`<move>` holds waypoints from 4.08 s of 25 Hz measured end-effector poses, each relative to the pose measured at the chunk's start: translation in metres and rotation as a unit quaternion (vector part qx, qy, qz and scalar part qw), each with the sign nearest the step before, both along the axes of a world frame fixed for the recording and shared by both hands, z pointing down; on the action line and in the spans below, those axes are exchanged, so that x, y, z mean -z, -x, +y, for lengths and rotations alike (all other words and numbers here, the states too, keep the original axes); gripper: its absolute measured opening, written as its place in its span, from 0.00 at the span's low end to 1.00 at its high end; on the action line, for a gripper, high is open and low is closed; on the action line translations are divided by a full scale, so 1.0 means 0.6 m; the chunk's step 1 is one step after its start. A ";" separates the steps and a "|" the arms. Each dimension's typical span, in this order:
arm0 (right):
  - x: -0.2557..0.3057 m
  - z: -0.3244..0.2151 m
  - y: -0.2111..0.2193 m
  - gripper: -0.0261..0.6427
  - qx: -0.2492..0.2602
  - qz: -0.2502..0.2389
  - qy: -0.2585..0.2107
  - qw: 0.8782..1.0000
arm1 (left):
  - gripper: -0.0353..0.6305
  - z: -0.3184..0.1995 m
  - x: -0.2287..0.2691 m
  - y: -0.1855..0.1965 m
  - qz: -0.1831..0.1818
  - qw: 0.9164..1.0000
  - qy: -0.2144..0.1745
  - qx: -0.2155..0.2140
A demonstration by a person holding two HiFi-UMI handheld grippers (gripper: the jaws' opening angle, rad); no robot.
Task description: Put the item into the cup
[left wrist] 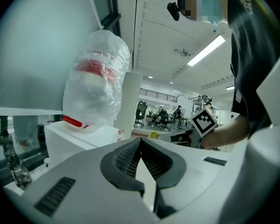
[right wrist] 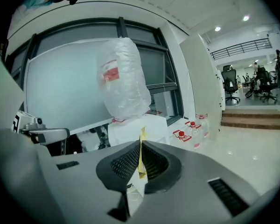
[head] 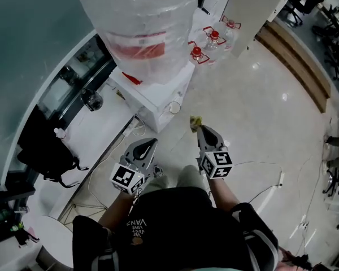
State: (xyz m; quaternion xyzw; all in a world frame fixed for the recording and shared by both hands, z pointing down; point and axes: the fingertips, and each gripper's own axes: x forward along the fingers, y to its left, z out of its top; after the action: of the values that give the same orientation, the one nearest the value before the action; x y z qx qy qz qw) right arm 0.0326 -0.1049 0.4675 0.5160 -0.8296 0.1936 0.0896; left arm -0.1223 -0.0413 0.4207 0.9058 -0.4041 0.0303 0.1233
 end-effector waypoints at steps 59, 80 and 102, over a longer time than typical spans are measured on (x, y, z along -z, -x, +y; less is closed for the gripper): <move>-0.543 -0.305 0.100 0.11 0.059 0.081 0.120 0.988 | 0.08 -0.158 -0.241 -0.022 -0.017 0.993 0.114 0.026; -0.616 -0.317 0.140 0.11 0.115 0.145 0.160 0.970 | 0.08 -0.149 -0.274 -0.007 -0.015 0.990 0.135 0.035; -0.449 -0.272 0.096 0.11 0.066 0.046 0.103 0.991 | 0.08 -0.159 -0.210 -0.043 -0.012 0.997 0.080 0.008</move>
State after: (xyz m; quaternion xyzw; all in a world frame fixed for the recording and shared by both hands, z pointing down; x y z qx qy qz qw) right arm -0.0250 -0.2682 0.7371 0.4568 -0.8324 0.2473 0.1930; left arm -0.0966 -0.1367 0.5465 0.8893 -0.4094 0.0724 0.1905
